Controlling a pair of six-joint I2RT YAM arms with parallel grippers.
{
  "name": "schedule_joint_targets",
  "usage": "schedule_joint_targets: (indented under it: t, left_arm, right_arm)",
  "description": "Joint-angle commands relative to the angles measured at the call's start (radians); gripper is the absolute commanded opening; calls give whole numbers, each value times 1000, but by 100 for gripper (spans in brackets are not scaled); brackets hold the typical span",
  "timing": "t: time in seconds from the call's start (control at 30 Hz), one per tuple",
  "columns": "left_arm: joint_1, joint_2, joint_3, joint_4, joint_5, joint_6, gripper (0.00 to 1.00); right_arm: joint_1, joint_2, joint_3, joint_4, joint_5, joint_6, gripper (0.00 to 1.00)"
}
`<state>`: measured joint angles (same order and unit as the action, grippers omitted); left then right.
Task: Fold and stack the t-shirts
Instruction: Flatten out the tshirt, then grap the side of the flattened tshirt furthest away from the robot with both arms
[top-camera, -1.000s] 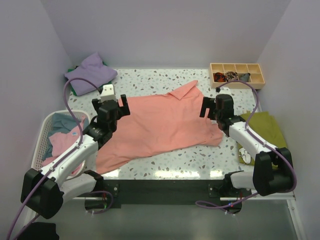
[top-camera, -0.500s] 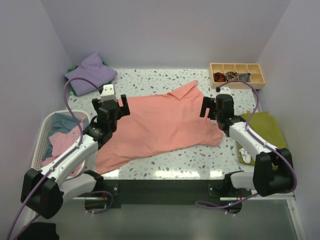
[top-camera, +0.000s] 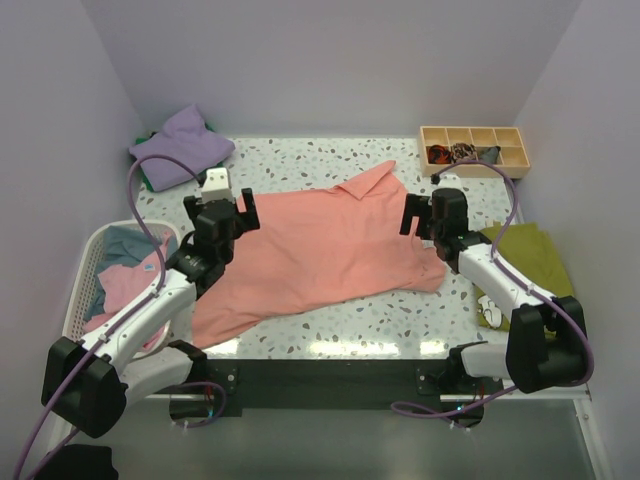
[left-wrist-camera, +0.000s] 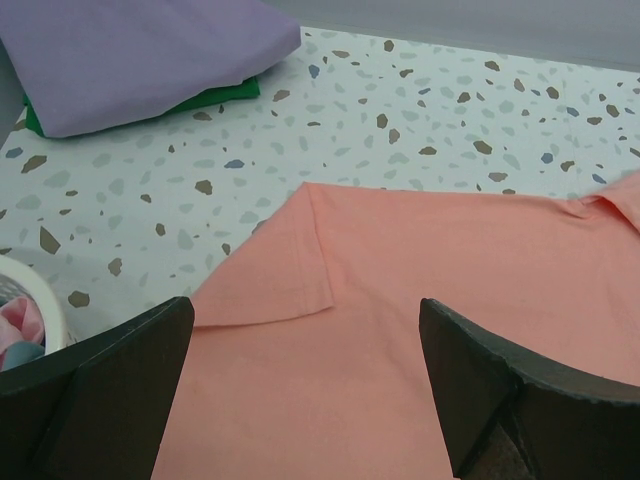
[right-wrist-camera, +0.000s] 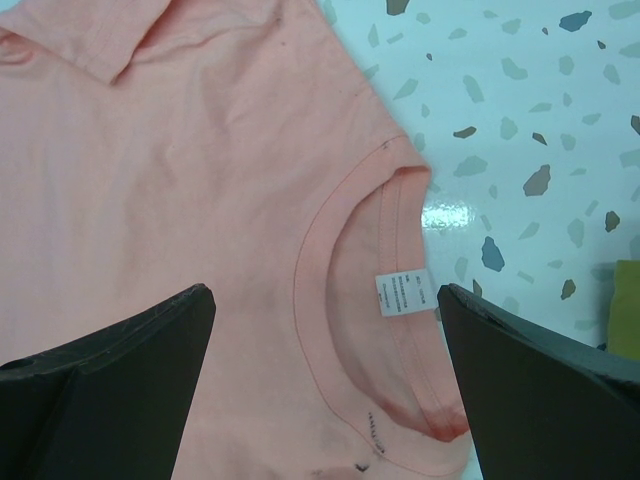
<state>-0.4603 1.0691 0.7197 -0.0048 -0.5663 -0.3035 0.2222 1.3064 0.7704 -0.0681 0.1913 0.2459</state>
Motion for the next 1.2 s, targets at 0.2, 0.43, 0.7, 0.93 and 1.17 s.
schedule_joint_targets:
  t: [0.2, 0.43, 0.7, 0.93, 1.17]
  left_arm:
    - [6, -54, -25, -63, 49, -95, 100]
    - [6, 0, -60, -76, 134, -135, 99]
    - [6, 54, -84, -87, 236, -169, 94]
    - [2, 17, -160, -81, 319, -195, 92]
    - [2, 72, -169, -58, 319, -213, 91]
  right_arm:
    - [2, 45, 59, -35, 5, 32, 99]
    - [2, 161, 87, -27, 0, 50, 99]
    - [0, 298, 176, -36, -70, 76, 98]
    - [-1, 272, 178, -105, -73, 86, 98]
    - [0, 266, 188, -64, -150, 66, 98]
